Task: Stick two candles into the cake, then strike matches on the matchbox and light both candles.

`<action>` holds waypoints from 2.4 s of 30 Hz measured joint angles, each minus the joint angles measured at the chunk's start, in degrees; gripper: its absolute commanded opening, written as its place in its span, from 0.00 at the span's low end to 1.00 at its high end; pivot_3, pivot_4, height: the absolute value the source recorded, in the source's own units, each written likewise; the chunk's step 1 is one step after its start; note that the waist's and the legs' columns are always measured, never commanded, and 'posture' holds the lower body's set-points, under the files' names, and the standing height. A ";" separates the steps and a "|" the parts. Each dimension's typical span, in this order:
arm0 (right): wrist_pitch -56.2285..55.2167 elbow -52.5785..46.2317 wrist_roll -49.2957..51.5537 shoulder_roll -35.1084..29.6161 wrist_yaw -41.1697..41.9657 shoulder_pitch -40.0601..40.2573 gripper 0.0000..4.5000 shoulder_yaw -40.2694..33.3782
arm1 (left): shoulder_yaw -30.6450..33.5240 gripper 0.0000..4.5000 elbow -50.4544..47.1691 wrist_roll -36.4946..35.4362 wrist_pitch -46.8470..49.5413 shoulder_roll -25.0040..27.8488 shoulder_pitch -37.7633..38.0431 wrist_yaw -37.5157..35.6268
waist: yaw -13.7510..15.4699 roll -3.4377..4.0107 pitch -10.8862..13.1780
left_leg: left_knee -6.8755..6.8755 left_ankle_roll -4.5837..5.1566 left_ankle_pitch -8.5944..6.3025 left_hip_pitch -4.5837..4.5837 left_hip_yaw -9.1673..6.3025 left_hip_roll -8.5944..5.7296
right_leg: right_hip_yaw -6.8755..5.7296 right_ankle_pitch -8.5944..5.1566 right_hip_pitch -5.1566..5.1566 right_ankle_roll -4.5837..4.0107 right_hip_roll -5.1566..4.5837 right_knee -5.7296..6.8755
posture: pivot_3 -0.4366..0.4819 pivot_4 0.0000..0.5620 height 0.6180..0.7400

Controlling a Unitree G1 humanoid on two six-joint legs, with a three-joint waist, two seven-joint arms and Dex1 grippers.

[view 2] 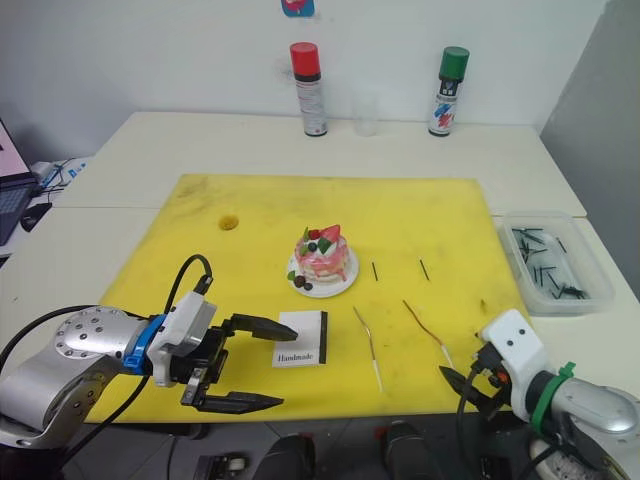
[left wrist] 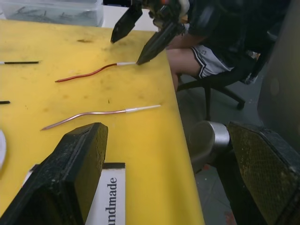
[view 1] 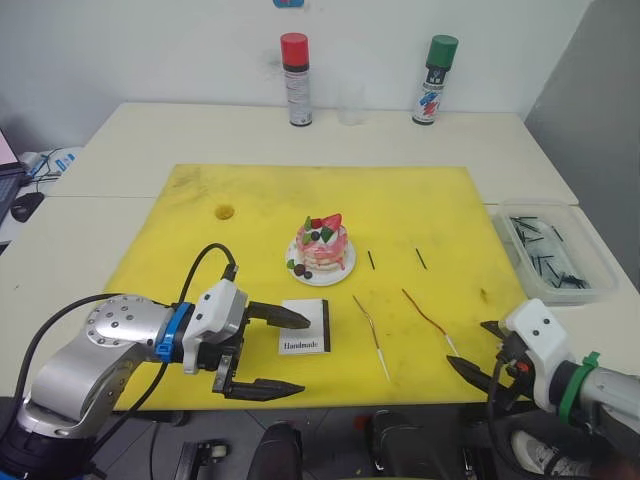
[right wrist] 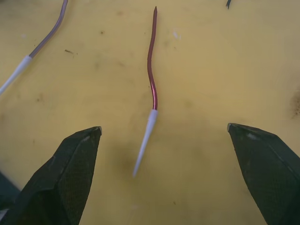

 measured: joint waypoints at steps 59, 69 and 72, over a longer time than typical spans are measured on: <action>3.70 30.48 37.86 29.57 -10.28 -53.26 0.01 4.10 | 12.89 1.00 19.59 -47.92 39.14 -19.04 -30.16 45.01 | -0.27 0.03 0.08 | -0.20 0.01 0.00 -0.50 -0.14 0.06 | -0.17 0.23 -0.41 0.17 0.13 0.05 | 0.48 0.27 1.00; 2.86 29.75 44.52 26.82 -11.88 -52.50 0.00 6.11 | 12.92 0.66 21.50 -53.98 39.74 -20.28 -30.16 47.88 | -0.24 0.04 0.08 | -0.19 0.01 0.01 -0.50 -0.15 0.06 | -0.17 0.23 -0.41 0.17 0.13 0.03 | 0.48 0.27 1.00; 2.20 29.56 45.03 26.71 -11.97 -52.06 0.00 7.42 | 12.87 0.45 21.49 -54.41 40.12 -20.09 -30.15 47.31 | -0.24 0.04 0.08 | -0.20 0.01 0.00 -0.50 -0.14 0.06 | -0.17 0.23 -0.42 0.17 0.13 0.03 | 0.48 0.27 1.00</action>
